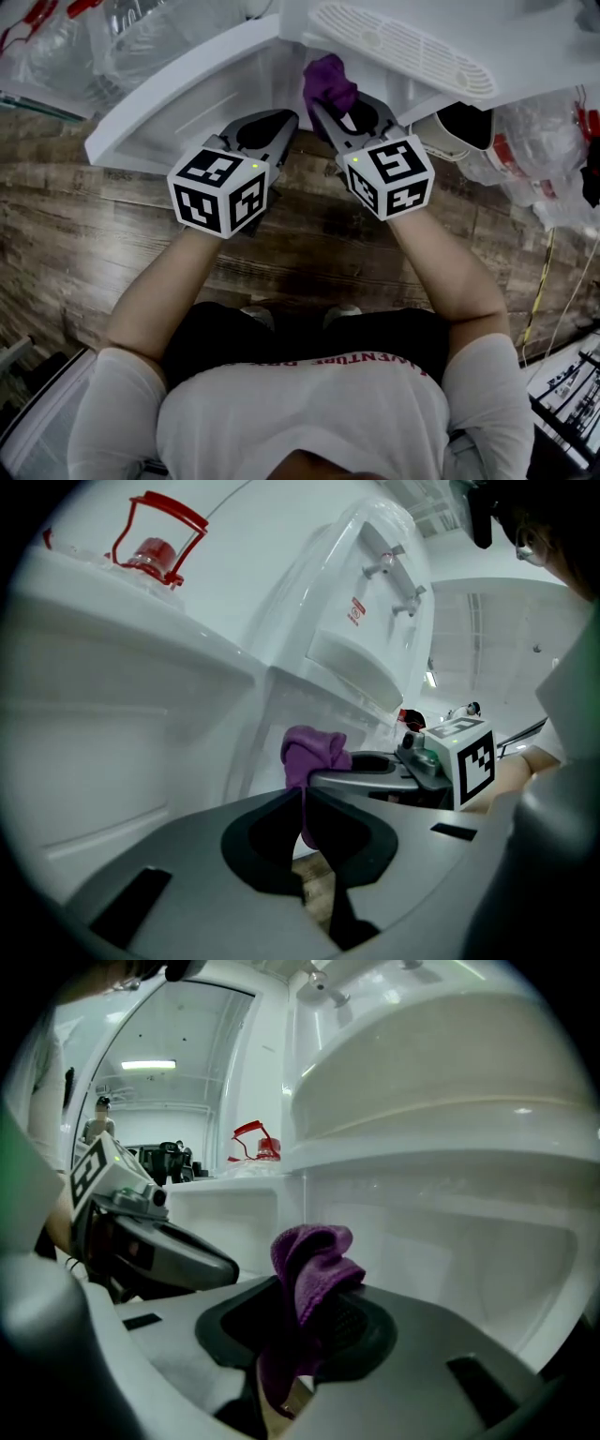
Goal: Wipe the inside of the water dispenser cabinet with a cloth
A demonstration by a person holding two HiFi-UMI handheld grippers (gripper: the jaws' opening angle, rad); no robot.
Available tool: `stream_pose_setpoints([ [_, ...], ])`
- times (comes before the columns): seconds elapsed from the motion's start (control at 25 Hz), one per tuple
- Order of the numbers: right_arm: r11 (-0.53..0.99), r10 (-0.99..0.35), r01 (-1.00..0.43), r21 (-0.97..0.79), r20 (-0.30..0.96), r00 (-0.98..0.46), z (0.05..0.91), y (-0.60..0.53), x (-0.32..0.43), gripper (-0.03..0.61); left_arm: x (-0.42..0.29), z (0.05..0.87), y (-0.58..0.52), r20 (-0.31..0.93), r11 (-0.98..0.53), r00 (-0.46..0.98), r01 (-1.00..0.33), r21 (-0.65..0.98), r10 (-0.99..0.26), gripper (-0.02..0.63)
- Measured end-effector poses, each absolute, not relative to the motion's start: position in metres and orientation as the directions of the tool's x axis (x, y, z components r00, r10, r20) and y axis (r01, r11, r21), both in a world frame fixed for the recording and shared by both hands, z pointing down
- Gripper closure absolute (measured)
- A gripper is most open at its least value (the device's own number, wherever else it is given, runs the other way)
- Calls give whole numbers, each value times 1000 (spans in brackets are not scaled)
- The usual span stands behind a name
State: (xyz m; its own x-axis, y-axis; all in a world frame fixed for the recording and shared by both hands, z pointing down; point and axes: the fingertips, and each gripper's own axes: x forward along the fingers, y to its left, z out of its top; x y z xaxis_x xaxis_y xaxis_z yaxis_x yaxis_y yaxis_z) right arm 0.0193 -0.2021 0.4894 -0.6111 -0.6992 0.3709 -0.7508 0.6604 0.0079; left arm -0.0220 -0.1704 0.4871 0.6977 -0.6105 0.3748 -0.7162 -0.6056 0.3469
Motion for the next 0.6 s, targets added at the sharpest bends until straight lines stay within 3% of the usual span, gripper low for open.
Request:
stream_pose_setpoints([
  [0.28,711,-596,-699,-83,457,-660,487,-170,11,472,-36,470,-171,410,-503,638,-768,396,-651,578],
  [0.6,770,-505,-625,-129,474,-721,360,-104,-11,474,-41,352,-118,450,-502,627,-779,376,-636,578],
])
